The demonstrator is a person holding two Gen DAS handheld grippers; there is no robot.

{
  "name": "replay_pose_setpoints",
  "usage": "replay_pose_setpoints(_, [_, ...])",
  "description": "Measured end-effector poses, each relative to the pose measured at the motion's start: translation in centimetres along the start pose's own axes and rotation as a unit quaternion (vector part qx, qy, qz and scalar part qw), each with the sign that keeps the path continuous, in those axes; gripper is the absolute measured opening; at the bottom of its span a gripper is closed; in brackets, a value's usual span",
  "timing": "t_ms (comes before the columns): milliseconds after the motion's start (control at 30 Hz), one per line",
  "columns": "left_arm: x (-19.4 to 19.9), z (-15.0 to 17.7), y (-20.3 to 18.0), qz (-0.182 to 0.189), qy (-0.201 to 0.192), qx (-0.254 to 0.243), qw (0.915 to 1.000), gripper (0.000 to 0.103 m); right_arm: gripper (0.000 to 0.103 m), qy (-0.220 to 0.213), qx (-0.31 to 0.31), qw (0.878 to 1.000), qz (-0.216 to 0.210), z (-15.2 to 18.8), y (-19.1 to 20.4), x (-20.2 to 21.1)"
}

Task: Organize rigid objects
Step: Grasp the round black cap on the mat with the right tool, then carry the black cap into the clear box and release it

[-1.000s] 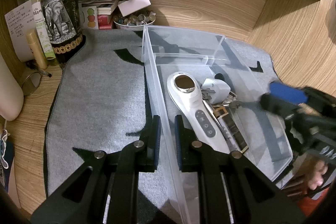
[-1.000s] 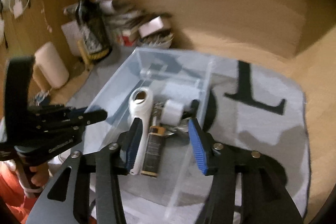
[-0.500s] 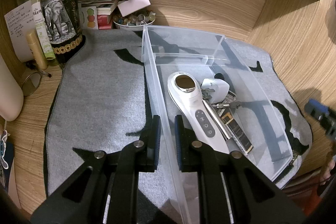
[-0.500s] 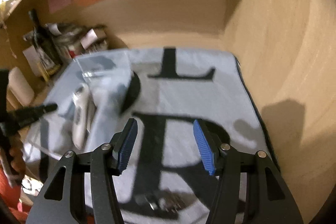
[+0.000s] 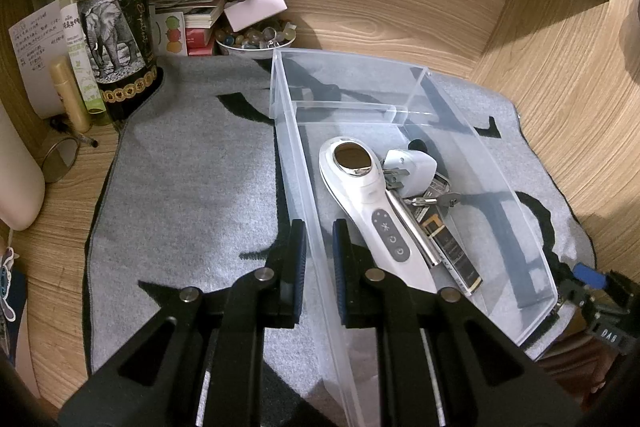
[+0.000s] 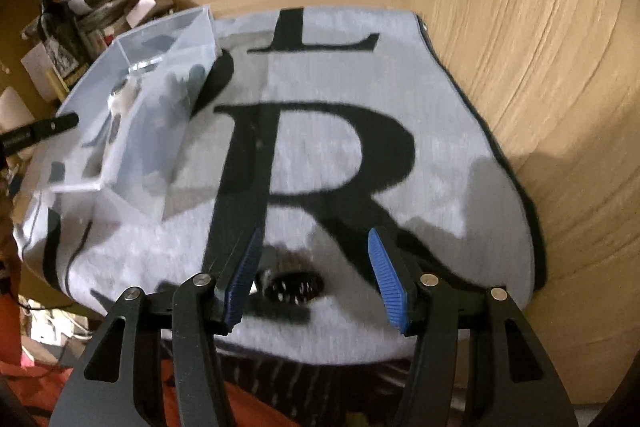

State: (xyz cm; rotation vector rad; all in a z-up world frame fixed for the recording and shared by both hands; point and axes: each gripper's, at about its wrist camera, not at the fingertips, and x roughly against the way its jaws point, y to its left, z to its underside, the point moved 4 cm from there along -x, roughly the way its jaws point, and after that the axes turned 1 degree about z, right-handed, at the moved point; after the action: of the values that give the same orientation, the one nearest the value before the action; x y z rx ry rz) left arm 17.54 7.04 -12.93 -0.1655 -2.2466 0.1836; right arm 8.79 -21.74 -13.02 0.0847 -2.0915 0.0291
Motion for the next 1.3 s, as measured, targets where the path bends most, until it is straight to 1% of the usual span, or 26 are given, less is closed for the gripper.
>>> replay_pose_setpoints(67, [0.0,0.0,0.1,0.000,0.000,-0.001,1.0000,0.013,0.049,0.015,0.002,1.000,-0.006,0.6,0.0,-0.5])
replay_pose_setpoints(133, [0.0,0.0,0.1,0.000,0.001,-0.001,1.0000,0.013,0.030,0.027,0.003,1.000,-0.011,1.1,0.1,-1.0])
replay_pose_setpoints(167, [0.0,0.0,0.1,0.000,0.001,-0.001,1.0000,0.013,0.029,0.030,0.002,0.999,-0.014,1.2,0.0,-1.2])
replay_pose_setpoints(333, [0.0,0.0,0.1,0.000,0.001,-0.001,1.0000,0.013,0.029,0.005,-0.004,1.000,-0.008,0.5,-0.2,-0.5])
replay_pose_setpoints(567, [0.0,0.0,0.1,0.001,0.000,0.000,1.0000,0.013,0.029,-0.040,0.000,0.999,-0.007,-2.5,0.1,0.9])
replay_pose_setpoints(700, [0.0,0.0,0.1,0.001,0.000,0.001,1.0000,0.013,0.029,-0.069,0.006,0.997,-0.018,-4.3,0.8,1.6])
replay_pose_setpoints(800, [0.1,0.0,0.1,0.001,0.001,0.000,1.0000,0.013,0.029,-0.089,0.014,0.996,-0.028,-5.6,1.6,2.0])
replay_pose_setpoints(1033, [0.0,0.0,0.2,0.001,0.001,0.001,1.0000,0.013,0.029,-0.118,0.045,0.991,-0.041,-8.4,4.1,2.3])
replay_pose_setpoints(1133, [0.0,0.0,0.2,0.002,0.001,0.001,1.0000,0.013,0.029,-0.132,0.057,0.988,-0.055,-9.6,5.4,2.4])
replay_pose_setpoints(1300, [0.0,0.1,0.0,0.003,0.001,0.001,1.0000,0.013,0.029,-0.144,0.079,0.983,-0.078,-11.0,7.9,2.2])
